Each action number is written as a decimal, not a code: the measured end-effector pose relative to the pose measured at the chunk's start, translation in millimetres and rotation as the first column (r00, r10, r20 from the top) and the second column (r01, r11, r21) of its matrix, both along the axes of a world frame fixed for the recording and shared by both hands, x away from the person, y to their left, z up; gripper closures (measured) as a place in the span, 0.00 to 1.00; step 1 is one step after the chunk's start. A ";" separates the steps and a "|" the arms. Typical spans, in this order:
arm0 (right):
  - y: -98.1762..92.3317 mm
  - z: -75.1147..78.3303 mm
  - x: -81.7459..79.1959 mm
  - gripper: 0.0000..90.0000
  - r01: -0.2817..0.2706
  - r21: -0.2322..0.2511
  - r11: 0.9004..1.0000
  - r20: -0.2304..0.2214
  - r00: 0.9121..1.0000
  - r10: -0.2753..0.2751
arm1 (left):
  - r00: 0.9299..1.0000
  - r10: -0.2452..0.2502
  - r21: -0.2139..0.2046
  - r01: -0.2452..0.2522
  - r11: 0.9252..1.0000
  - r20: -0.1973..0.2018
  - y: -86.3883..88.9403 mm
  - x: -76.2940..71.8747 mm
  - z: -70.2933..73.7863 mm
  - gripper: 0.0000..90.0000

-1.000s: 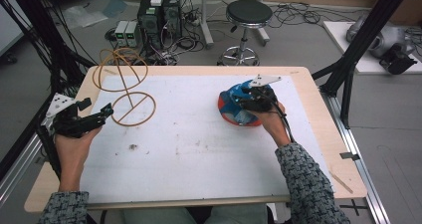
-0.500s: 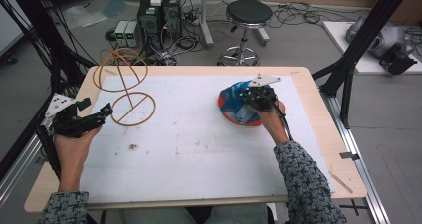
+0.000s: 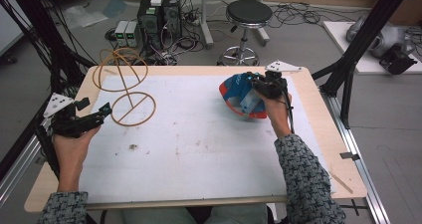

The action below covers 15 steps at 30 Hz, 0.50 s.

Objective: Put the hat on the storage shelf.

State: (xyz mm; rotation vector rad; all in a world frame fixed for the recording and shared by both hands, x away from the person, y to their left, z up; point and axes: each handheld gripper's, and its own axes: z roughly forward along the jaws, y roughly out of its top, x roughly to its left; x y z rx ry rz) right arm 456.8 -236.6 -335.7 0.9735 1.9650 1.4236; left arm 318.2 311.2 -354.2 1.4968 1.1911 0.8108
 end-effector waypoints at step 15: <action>15.3 30.6 12.8 0.99 0.079 0.147 0.986 -0.013 0.997 -0.078 | 1.000 0.000 -0.007 0.000 1.000 0.014 3.7 -2.5 4.0 0.25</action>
